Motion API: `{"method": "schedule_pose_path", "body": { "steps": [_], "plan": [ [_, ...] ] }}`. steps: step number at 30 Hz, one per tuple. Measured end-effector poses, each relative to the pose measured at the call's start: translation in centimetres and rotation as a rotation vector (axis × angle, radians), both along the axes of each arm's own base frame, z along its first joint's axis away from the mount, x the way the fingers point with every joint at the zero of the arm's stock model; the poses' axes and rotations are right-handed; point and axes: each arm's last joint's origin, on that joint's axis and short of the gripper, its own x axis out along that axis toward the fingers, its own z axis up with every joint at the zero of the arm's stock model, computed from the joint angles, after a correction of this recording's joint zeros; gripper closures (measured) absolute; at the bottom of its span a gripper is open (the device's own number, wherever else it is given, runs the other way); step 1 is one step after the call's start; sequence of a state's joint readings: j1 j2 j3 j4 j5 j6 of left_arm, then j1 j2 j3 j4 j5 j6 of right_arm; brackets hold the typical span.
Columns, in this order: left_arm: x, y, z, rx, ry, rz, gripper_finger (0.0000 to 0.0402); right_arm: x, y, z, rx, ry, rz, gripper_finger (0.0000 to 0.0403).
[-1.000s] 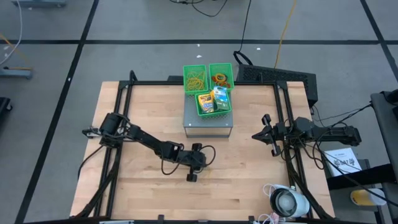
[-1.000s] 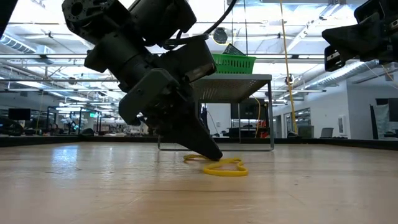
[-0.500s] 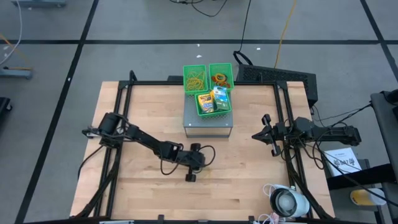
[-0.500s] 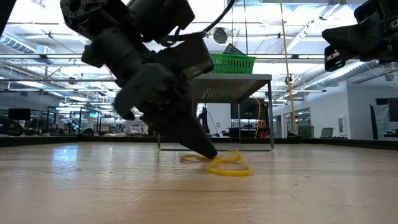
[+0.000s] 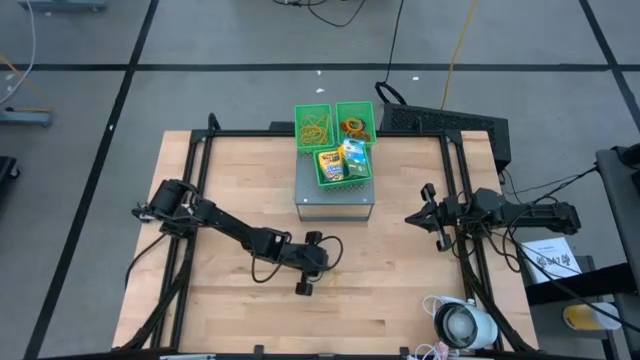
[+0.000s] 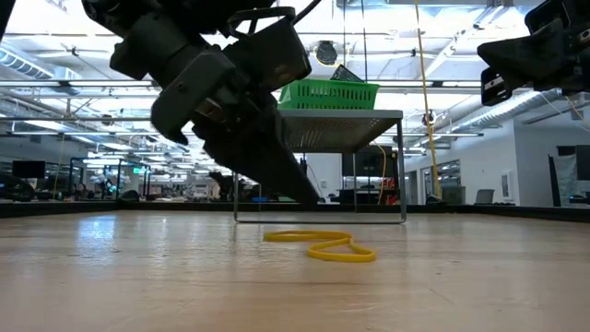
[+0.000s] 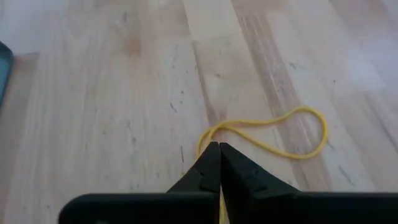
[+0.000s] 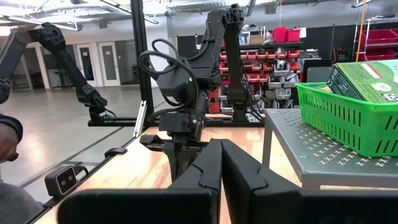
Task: Pick & Place Office Desk Supplies
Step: Put the yellow rubber band into the left green bin on the shelf
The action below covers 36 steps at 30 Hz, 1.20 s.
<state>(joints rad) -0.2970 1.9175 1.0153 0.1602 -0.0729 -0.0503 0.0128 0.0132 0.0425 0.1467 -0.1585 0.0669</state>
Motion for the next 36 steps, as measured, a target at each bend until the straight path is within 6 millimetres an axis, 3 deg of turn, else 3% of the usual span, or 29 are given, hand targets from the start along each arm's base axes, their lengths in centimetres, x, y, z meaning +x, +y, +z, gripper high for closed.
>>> {"method": "schedule_pose_path", "body": {
  "steps": [4, 9, 15, 19, 25, 36],
  "plan": [
    [0.4, 0.0, 0.4, -0.030, -0.056, 0.058, 0.0370, 0.0, 0.0, 0.0, 0.000, 0.001, 0.000, 0.0403],
    [0.8, -0.1, 1.0, -0.060, -0.117, 0.061, 0.0306, 0.0, 0.0, 0.0, 0.000, 0.001, 0.000, 0.0403],
    [0.8, -0.2, 0.5, -0.056, -0.108, 0.058, 0.0229, 0.0, 0.0, 0.0, 0.000, 0.001, 0.000, 0.0403],
    [0.9, -0.2, -0.2, -0.021, -0.094, 0.027, 0.0201, 0.0, 0.0, 0.0, 0.000, 0.001, 0.000, 0.0403],
    [1.0, -0.3, -1.8, -0.005, -0.059, 0.018, 0.0210, 0.0, 0.0, 0.0, 0.000, 0.000, 0.000, 0.0403],
    [0.9, -0.1, -2.4, 0.005, -0.023, 0.022, 0.0266, 0.0, 0.0, 0.0, 0.000, 0.001, 0.000, 0.0403]
  ]
}}
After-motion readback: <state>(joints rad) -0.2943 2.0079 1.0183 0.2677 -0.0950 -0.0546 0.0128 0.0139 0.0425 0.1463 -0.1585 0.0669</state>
